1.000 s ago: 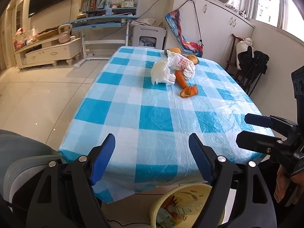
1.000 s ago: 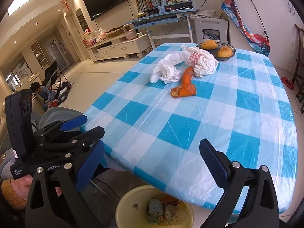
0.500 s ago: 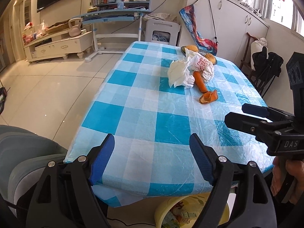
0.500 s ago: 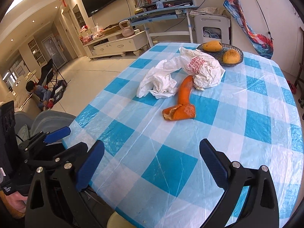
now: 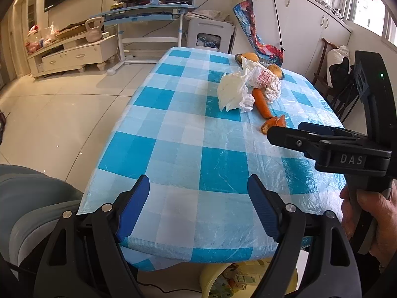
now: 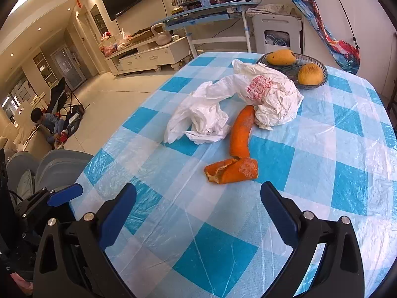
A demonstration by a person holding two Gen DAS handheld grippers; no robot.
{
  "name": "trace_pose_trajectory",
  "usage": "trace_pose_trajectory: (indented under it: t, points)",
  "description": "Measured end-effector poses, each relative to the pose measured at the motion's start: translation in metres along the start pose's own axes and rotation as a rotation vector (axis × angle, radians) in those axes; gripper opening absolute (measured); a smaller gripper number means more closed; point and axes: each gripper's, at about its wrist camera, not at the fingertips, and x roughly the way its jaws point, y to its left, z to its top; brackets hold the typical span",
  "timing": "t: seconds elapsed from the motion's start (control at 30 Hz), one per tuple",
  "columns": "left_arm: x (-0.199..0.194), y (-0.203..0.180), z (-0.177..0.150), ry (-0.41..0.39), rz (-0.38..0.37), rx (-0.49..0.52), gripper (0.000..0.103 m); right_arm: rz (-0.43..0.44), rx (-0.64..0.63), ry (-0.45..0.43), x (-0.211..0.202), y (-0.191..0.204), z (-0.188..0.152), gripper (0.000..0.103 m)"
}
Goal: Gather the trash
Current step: 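Move the right tool to the orange peel while the left tool approaches the white tissue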
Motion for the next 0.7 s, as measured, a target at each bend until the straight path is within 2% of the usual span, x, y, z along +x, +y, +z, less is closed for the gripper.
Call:
trace_pose_trajectory:
  t: [0.6, 0.7]
  points:
    - [0.009, -0.016, 0.013, 0.026, -0.064, 0.013, 0.078, 0.012, 0.009, 0.014, 0.009, -0.009, 0.005, 0.096]
    - [0.011, -0.016, 0.015, 0.024, -0.064, 0.013, 0.078, 0.015, 0.000, 0.019, 0.011, -0.009, 0.006, 0.092]
